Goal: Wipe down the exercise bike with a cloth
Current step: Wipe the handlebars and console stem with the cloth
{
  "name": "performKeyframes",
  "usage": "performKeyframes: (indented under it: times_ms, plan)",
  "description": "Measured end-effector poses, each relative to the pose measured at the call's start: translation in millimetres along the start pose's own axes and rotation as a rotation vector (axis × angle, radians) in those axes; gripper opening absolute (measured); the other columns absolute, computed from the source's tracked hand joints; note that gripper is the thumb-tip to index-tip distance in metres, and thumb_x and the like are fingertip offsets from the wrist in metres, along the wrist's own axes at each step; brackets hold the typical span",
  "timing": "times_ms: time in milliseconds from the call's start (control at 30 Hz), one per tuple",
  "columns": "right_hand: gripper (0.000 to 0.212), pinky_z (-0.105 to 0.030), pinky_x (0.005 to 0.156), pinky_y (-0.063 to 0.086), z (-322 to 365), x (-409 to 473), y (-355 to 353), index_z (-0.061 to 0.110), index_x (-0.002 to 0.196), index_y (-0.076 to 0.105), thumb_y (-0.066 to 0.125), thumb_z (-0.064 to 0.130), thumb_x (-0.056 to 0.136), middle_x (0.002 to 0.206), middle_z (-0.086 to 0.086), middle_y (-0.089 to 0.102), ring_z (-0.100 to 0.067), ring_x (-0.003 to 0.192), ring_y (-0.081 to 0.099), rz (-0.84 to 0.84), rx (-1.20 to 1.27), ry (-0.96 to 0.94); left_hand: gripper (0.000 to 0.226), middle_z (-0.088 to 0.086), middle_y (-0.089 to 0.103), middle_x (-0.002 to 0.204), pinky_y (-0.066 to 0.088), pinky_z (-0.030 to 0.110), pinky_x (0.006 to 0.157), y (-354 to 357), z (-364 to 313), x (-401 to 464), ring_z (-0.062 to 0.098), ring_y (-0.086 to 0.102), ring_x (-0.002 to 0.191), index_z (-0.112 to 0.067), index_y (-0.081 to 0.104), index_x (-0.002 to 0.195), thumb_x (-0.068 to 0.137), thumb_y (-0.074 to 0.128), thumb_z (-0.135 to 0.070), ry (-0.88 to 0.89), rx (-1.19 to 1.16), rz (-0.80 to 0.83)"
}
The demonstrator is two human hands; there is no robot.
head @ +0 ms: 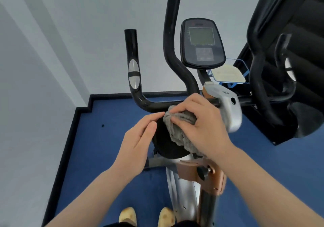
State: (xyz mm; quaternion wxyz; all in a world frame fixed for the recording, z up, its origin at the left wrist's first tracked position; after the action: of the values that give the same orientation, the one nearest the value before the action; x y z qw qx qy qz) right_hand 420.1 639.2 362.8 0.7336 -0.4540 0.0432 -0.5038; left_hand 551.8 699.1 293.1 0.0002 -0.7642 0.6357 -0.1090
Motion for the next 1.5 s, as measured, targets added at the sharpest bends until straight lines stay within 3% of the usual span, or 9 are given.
performKeyframes:
  times_ms: [200,300,533,700,867,1033,1167,1367,1500]
  plan:
    - [0.016,-0.024,0.089,0.046,-4,-12,-5,0.019,0.092,0.077,0.079,0.027,0.078,0.100,0.008,0.067,-0.006,0.100,0.059,0.124,0.020,-0.233,0.024,-0.015,0.069,0.109,0.050,0.025,0.090,-8,-9,-13,0.010,0.063,0.108,-0.029,0.067,0.113,0.097,0.048,-0.028,0.020,0.097,-0.200]
    - [0.042,-0.027,0.091,0.048,0,-12,9,0.023,0.100,0.074,0.075,0.052,0.069,0.112,0.014,0.062,-0.003,0.110,0.054,0.194,-0.023,-0.195,0.022,-0.017,0.070,0.108,0.050,0.020,0.089,-9,-10,-21,0.009,0.064,0.107,-0.030,0.069,0.113,0.099,0.053,-0.022,0.042,0.115,-0.278]
    - [0.018,-0.035,0.079,0.054,4,-10,2,0.016,0.092,0.076,0.081,0.015,0.075,0.099,0.006,0.069,-0.015,0.097,0.061,0.238,-0.139,-0.442,0.025,-0.020,0.070,0.108,0.046,0.012,0.089,-11,-12,-24,0.001,0.062,0.107,-0.029,0.070,0.114,0.094,0.055,-0.027,0.024,0.162,-0.305]
    - [0.022,-0.024,0.091,0.047,16,-3,11,0.019,0.093,0.077,0.081,0.009,0.074,0.101,0.010,0.071,-0.006,0.099,0.061,0.139,0.057,-0.373,0.023,-0.009,0.072,0.110,0.049,0.018,0.090,-10,-6,-24,0.009,0.065,0.109,-0.024,0.071,0.113,0.097,0.055,-0.021,-0.013,-0.006,-0.290]
    - [0.021,-0.036,0.077,0.055,17,-15,13,0.021,0.088,0.078,0.082,0.011,0.070,0.097,0.010,0.071,-0.011,0.091,0.065,0.262,-0.002,-0.577,0.028,-0.010,0.069,0.116,0.047,0.018,0.093,-10,-4,-37,0.011,0.062,0.115,-0.026,0.066,0.119,0.098,0.049,-0.022,0.004,0.058,-0.272]
    - [0.017,-0.035,0.072,0.054,29,-11,18,0.019,0.089,0.076,0.080,0.011,0.075,0.099,0.009,0.069,-0.012,0.090,0.065,0.228,0.057,-0.555,0.027,-0.009,0.072,0.107,0.049,0.017,0.088,-12,-5,-35,0.010,0.066,0.104,-0.024,0.068,0.114,0.102,0.046,-0.014,0.016,0.021,-0.381]
    - [0.017,-0.035,0.067,0.049,26,-27,14,0.020,0.081,0.075,0.078,0.007,0.071,0.096,0.009,0.069,-0.014,0.084,0.063,0.358,-0.102,-0.793,0.026,-0.008,0.072,0.103,0.051,0.020,0.088,-13,-7,-31,0.012,0.067,0.102,-0.026,0.068,0.111,0.101,0.045,-0.018,-0.008,0.053,-0.405]
    - [0.019,-0.038,0.088,0.046,20,16,17,0.020,0.100,0.070,0.074,0.018,0.082,0.106,0.008,0.062,-0.014,0.101,0.055,0.325,0.000,-0.402,0.024,-0.004,0.065,0.085,0.048,0.030,0.075,0,-8,-7,0.007,0.059,0.081,-0.019,0.062,0.095,0.104,0.041,-0.026,-0.116,0.164,-0.415]
    - [0.015,-0.026,0.081,0.045,-10,-1,7,0.022,0.096,0.061,0.069,0.017,0.084,0.105,0.013,0.053,-0.008,0.097,0.051,0.236,0.005,-0.228,0.028,-0.006,0.060,0.079,0.047,0.036,0.068,8,-4,-6,0.008,0.054,0.071,-0.024,0.054,0.089,0.105,0.033,-0.034,-0.168,0.242,-0.431]
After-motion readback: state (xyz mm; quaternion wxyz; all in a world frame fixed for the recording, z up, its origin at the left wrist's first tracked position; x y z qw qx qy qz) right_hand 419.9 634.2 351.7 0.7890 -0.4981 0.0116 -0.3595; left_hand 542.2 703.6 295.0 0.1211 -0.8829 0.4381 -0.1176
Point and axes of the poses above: each hand's wrist, its own x-axis towards the middle knuckle, its own y-axis out of the palm, z = x × y, the point moved 8 cm from there along x, towards the middle knuckle
